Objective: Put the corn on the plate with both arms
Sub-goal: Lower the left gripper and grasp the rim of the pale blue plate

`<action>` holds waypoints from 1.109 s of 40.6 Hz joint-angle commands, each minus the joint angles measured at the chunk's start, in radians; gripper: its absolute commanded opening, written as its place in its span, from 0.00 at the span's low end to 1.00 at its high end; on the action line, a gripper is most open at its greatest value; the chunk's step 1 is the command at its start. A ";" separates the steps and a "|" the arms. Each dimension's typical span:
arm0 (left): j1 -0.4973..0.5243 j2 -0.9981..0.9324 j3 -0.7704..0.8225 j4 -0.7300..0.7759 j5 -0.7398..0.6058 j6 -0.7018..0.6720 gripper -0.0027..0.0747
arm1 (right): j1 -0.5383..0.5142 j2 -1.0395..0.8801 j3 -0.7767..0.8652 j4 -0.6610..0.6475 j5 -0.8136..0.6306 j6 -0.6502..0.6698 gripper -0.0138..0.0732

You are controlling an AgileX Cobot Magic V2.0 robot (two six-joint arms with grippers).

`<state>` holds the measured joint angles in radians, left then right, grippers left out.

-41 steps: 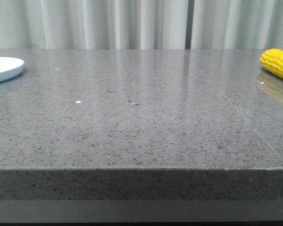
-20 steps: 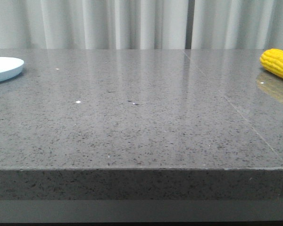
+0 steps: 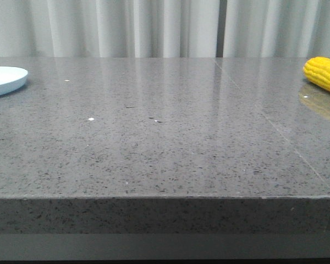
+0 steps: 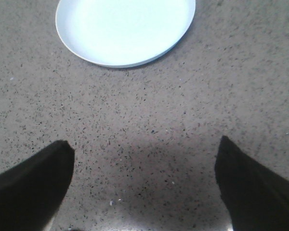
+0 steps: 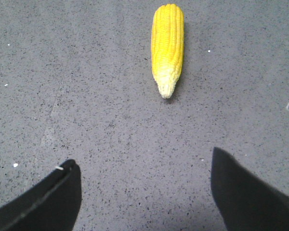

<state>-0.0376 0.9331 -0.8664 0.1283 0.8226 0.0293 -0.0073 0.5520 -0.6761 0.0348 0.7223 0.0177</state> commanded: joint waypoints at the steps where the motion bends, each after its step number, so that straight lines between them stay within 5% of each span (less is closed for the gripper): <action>1: 0.023 0.095 -0.090 0.025 -0.014 -0.004 0.79 | -0.003 0.009 -0.032 -0.001 -0.077 -0.012 0.83; 10: 0.188 0.298 -0.235 -0.083 0.032 0.017 0.79 | -0.003 0.009 -0.032 -0.001 -0.077 -0.012 0.83; 22: 0.398 0.506 -0.388 -0.433 -0.008 0.227 0.79 | -0.003 0.009 -0.032 -0.001 -0.077 -0.012 0.83; 45: 0.405 0.836 -0.652 -0.478 0.006 0.231 0.79 | -0.003 0.009 -0.032 -0.001 -0.077 -0.012 0.83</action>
<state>0.3717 1.7842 -1.4593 -0.3163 0.8495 0.2582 -0.0073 0.5520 -0.6761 0.0348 0.7219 0.0177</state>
